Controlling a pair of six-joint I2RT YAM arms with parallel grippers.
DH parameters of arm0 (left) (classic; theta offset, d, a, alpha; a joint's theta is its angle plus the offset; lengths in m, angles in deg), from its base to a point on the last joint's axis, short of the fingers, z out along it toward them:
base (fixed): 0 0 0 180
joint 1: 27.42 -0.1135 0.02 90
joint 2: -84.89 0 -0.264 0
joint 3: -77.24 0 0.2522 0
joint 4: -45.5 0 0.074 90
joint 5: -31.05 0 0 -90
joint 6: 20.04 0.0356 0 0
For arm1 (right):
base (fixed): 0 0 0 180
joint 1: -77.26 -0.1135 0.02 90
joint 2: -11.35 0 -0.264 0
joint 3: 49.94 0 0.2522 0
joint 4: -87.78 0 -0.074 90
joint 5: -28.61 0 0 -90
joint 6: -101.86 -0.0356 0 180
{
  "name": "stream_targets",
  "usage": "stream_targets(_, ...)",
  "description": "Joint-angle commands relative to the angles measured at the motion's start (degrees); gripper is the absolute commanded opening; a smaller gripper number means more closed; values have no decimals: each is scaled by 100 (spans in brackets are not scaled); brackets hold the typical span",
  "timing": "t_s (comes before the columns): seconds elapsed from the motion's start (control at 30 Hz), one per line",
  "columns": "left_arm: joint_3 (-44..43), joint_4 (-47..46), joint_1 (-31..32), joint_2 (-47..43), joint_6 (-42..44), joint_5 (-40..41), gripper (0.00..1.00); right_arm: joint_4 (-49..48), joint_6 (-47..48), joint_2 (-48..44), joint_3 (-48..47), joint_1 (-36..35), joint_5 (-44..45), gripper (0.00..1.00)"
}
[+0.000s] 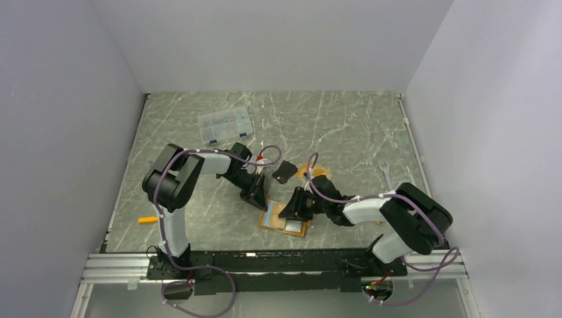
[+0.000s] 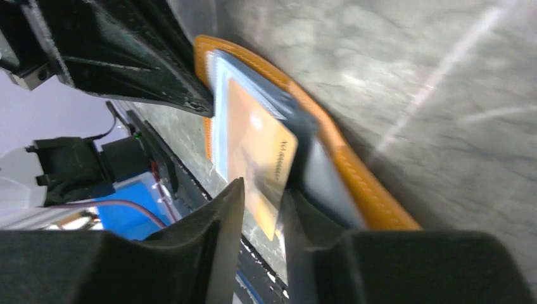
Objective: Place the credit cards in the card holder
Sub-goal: Insert the credit card into the card holder.
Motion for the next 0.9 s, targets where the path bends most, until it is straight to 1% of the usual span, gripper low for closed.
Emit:
stream_targets(0.0, -12, -64, 31, -316, -35, -536, 11, 2148, 756, -436, -616, -363, 1501, 40)
stream_targets(0.1, 37, -140, 3, -432, -56, -616, 11, 2685, 925, -540, -898, -542, 1817, 49)
stream_targets(0.17, 50, -149, -7, -467, -56, -636, 11, 2730, 977, -448, -1041, -622, 1819, 57)
stream_targets(0.2, 34, -118, -13, -461, -33, -638, 11, 2756, 1007, -358, -1132, -675, 1807, 63)
stream_targets(0.23, 2, -91, -17, -450, -22, -643, 11, 2831, 1049, -250, -1244, -729, 1816, 67)
stream_targets(0.27, -16, -66, -25, -442, -20, -645, 10, 2868, 1077, -154, -1345, -799, 1843, 68)
stream_targets(0.37, -6, -75, -49, -457, -23, -690, 10, 3184, 1090, -9, -1580, -986, 1983, 69)
stream_targets(0.5, 45, -217, -70, -459, -102, -808, 10, 3141, 1109, 104, -1732, -1074, 1918, 69)
stream_targets(0.73, 78, -546, -69, -464, -361, -1220, 10, 2554, 1536, 136, -1963, -1208, 1672, 68)
stream_targets(0.87, -69, -423, -68, -534, -286, -1264, 10, 2250, 1797, 174, -2125, -1216, 1409, 70)
